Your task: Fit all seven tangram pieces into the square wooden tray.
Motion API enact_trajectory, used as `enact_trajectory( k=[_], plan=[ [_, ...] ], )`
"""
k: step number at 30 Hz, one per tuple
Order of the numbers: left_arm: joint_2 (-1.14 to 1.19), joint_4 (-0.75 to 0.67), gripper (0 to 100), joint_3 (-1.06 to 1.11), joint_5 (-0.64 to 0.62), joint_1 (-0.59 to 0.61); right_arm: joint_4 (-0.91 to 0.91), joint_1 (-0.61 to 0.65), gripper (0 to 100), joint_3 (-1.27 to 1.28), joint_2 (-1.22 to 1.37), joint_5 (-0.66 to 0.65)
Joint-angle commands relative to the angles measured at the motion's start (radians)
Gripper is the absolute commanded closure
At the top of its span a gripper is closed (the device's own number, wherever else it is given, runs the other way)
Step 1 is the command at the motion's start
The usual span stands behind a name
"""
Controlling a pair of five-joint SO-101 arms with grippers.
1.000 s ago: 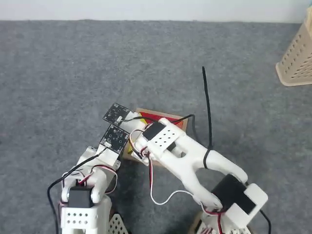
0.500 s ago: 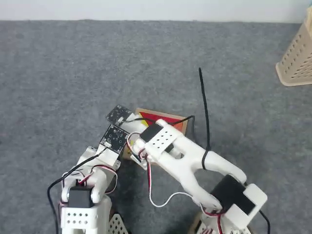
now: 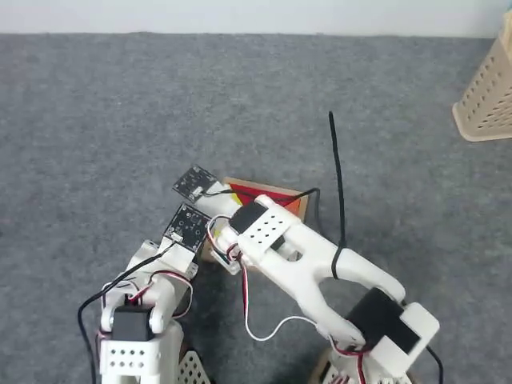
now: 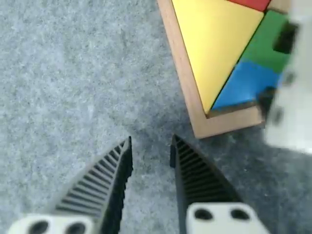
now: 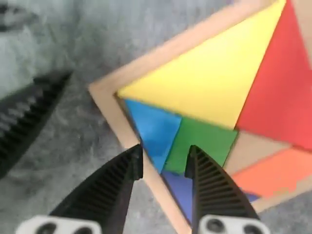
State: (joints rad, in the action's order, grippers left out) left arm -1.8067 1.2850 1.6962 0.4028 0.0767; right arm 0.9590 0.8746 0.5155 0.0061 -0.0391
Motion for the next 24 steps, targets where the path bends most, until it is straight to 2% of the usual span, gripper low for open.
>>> enact_trajectory(
  k=[1,12,18,24],
  plan=[
    [-0.021,-0.002,88,-0.012,-0.011,0.003,-0.110,-0.041,85.7,0.031,-0.067,0.005],
    [-0.021,-0.002,88,-0.012,-0.011,0.003,-0.148,-0.059,85.8,0.080,-0.071,0.003],
    [-0.021,-0.002,88,-0.012,-0.011,0.003,-0.122,-0.165,85.8,0.071,-0.108,0.011],
    [-0.021,-0.002,88,-0.012,-0.011,0.003,-0.128,-0.127,85.8,0.072,-0.051,0.006]
  ],
)
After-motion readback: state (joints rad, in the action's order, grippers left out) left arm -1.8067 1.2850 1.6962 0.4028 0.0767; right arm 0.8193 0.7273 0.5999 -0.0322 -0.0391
